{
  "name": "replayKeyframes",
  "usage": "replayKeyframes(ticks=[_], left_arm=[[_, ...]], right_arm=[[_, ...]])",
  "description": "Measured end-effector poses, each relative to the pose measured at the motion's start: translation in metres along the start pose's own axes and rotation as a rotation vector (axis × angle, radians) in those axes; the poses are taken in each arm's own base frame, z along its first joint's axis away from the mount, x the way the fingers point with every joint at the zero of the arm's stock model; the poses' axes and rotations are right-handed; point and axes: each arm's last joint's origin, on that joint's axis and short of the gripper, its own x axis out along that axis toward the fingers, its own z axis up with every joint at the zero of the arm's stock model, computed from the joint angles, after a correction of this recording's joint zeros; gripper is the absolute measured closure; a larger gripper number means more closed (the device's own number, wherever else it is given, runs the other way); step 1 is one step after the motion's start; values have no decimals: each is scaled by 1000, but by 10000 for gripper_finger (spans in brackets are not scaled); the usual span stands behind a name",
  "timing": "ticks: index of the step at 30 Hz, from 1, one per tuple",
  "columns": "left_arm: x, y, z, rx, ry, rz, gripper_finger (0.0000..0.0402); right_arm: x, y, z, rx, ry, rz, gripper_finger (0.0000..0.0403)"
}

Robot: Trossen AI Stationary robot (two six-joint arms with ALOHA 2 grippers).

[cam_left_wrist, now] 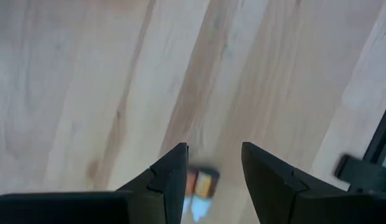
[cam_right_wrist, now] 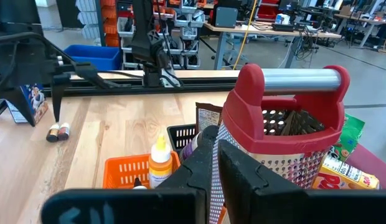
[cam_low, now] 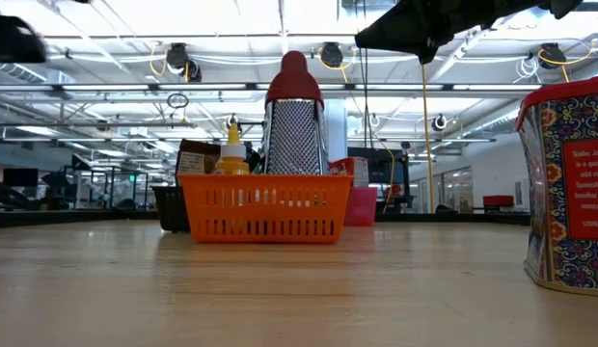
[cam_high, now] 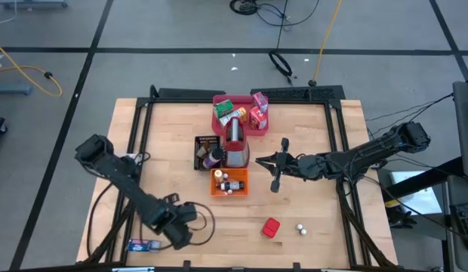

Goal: Pick & Place Kitchen Items
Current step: Put the small yellow food coloring bottle into the orange bin

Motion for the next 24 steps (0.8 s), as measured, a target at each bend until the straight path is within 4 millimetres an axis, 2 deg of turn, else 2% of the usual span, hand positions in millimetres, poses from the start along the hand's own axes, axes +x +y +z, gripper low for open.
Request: replayKeyframes(ticks=[10,18,24], left_arm=[[11,-6,-41,-116,52,33,247],[25,-10,-53,-72,54,-56,248],[39,-1,-60,-74,63,-29,248]], right_arm=[[0,0,0,0,0,0,385],[0,0,0,22,0,0,385],[0,0,0,23,0,0,385]])
